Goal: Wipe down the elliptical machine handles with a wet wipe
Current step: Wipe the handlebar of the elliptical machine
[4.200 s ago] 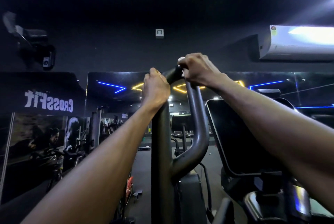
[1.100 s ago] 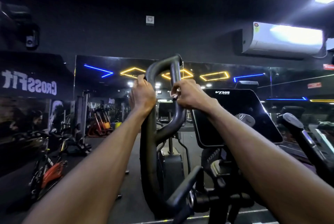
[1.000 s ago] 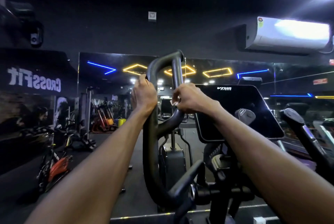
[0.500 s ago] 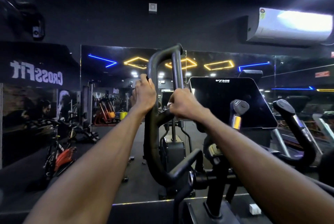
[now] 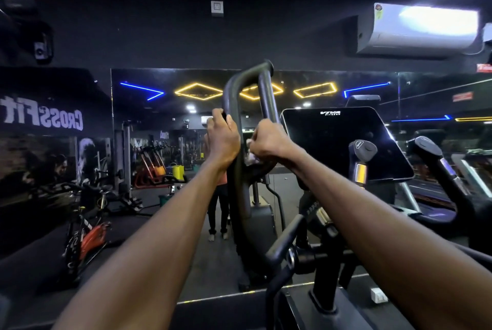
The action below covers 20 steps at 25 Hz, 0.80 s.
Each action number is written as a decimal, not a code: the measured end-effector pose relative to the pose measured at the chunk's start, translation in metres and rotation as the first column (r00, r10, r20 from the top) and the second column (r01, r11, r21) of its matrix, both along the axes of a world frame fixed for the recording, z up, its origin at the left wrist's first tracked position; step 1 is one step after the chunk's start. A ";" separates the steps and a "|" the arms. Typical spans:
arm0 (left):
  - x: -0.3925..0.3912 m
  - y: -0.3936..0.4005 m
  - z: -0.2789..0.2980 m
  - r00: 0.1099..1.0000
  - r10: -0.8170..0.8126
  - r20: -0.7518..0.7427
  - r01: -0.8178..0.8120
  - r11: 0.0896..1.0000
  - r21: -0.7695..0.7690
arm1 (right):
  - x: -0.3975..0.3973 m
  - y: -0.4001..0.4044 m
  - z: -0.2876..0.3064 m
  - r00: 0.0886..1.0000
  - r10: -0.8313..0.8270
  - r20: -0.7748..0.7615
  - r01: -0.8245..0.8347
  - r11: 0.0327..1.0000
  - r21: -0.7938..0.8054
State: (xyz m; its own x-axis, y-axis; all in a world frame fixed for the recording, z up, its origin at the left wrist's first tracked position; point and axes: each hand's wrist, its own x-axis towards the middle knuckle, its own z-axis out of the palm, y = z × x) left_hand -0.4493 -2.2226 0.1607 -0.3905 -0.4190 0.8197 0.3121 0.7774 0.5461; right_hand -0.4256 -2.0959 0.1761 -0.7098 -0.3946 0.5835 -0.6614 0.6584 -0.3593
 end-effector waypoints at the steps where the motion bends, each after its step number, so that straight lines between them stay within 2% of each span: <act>1: -0.002 -0.002 -0.001 1.000 -0.019 -0.016 0.020 1.000 0.005 | 0.000 -0.003 0.004 0.999 0.000 0.032 0.001 1.000 -0.016; 5: -0.005 -0.005 -0.002 0.998 -0.048 -0.030 0.048 0.999 0.009 | 0.005 -0.007 0.017 0.970 0.035 0.242 -0.075 0.985 0.158; 9: -0.008 -0.008 -0.002 0.995 -0.072 -0.063 0.073 0.997 0.017 | -0.008 -0.005 0.031 0.968 -0.008 0.250 0.006 1.000 0.009; 12: -0.010 -0.009 -0.001 0.992 -0.089 -0.086 0.091 0.996 0.012 | -0.003 -0.002 0.028 0.934 0.012 0.357 -0.085 0.979 0.187; 13: -0.010 -0.008 -0.001 0.992 -0.091 -0.092 0.093 0.995 0.020 | -0.003 -0.002 0.031 0.939 0.002 0.344 -0.077 0.976 0.205; 14: -0.010 -0.007 -0.001 0.991 -0.093 -0.095 0.096 0.995 0.032 | -0.004 -0.004 0.036 0.953 -0.007 0.303 -0.043 0.987 0.157; 15: -0.010 -0.007 0.000 0.991 -0.094 -0.096 0.099 0.994 0.040 | -0.010 -0.007 0.041 0.964 0.007 0.264 -0.015 0.999 0.029; 17: -0.011 -0.007 -0.001 0.990 -0.102 -0.100 0.106 0.994 0.037 | -0.020 -0.015 0.050 0.976 0.056 0.212 0.003 0.963 -0.269; 18: -0.012 -0.008 -0.002 0.988 -0.110 -0.104 0.114 0.993 0.030 | -0.020 -0.017 0.051 0.969 0.086 0.233 -0.009 0.949 -0.316; 20: -0.012 -0.010 -0.001 0.986 -0.126 -0.108 0.129 0.992 0.015 | -0.026 -0.019 0.053 0.931 0.145 0.334 -0.057 0.964 -0.259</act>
